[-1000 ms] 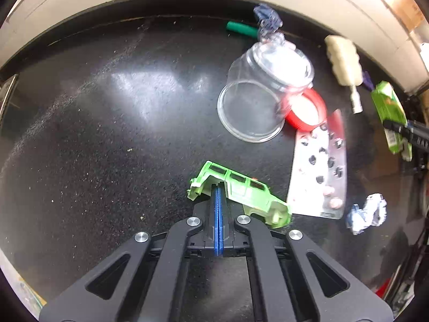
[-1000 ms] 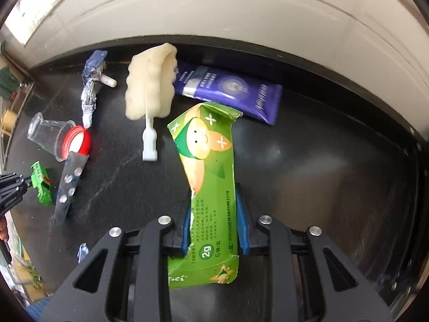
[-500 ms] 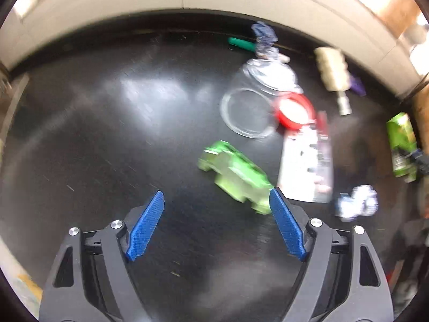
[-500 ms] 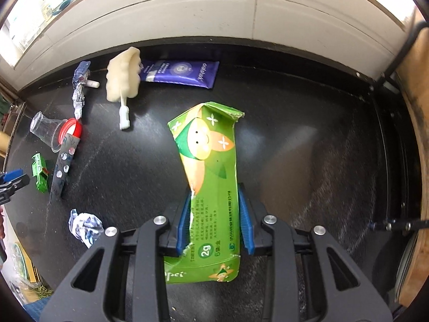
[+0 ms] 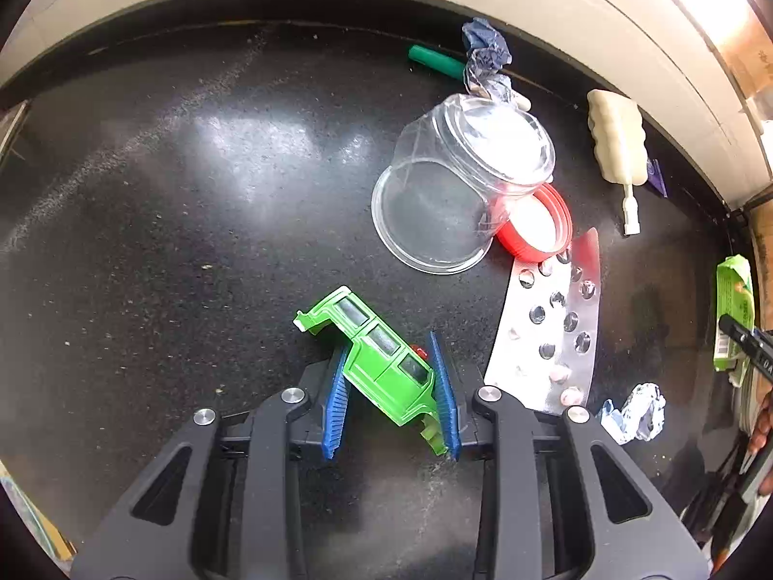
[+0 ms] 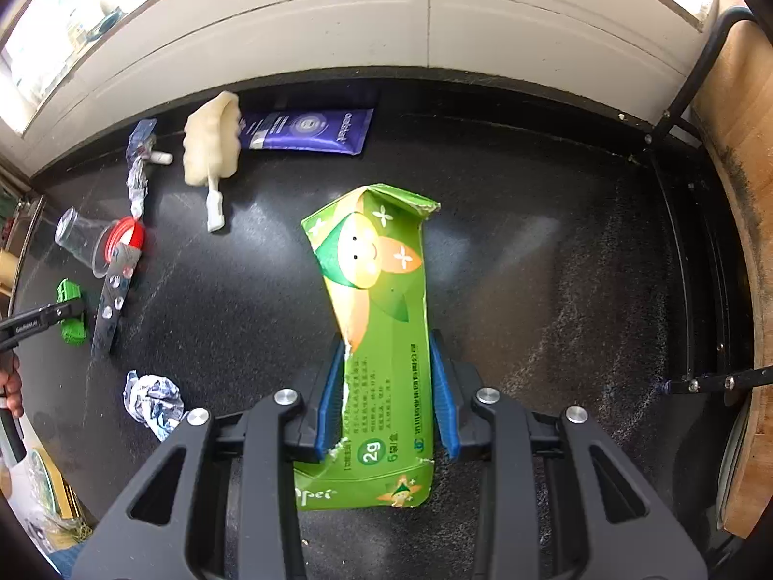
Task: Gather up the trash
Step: 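Grasp the green toy car with left tool while right tool grasps green juice pouch, then carry toy car and juice pouch to the bin and open both tools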
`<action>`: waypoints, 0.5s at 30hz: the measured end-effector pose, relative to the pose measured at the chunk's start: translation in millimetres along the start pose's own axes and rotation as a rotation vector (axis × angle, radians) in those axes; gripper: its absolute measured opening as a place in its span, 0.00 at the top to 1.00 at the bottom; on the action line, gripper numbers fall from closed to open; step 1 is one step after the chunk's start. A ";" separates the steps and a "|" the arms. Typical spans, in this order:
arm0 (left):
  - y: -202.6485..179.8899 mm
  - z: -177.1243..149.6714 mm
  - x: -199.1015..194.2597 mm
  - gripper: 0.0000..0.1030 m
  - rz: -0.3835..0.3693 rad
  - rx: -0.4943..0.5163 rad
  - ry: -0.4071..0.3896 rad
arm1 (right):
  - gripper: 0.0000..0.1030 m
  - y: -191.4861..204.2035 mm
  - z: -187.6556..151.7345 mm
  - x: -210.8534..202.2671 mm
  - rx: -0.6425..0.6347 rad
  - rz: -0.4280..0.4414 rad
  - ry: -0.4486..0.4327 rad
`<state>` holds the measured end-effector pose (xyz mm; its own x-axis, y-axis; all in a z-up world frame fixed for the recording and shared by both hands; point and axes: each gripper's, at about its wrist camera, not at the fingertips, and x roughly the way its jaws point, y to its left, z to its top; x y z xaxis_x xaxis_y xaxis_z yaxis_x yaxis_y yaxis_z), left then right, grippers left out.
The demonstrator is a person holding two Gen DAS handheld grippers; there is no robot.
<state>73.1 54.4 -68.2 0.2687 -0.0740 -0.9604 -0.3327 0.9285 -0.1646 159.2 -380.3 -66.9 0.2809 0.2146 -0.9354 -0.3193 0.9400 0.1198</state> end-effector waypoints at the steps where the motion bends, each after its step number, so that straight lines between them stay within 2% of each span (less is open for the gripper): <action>1: 1.6 -0.9 -2.7 0.70 -0.001 0.000 -0.002 | 0.68 -0.3 1.2 0.1 0.002 -0.001 -0.001; 5: 10.8 -3.6 -16.7 0.70 -0.003 -0.005 -0.016 | 0.70 3.2 6.4 1.4 -0.004 -0.015 -0.006; 10: 28.8 -9.7 -39.1 0.70 -0.019 -0.027 -0.048 | 0.72 23.0 17.0 -7.7 -0.011 0.016 -0.046; 13: 50.0 -22.4 -59.4 0.70 -0.014 -0.071 -0.090 | 0.72 60.9 37.9 -14.5 -0.053 0.078 -0.074; 15: 77.9 -38.6 -79.6 0.70 -0.005 -0.133 -0.126 | 0.72 106.7 53.0 -20.2 -0.126 0.145 -0.091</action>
<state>-9.1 118.6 -13.2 0.3795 -0.0245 -0.9249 -0.4458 0.8711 -0.2060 167.4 -270.3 -17.6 0.3028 0.3733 -0.8769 -0.4716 0.8582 0.2025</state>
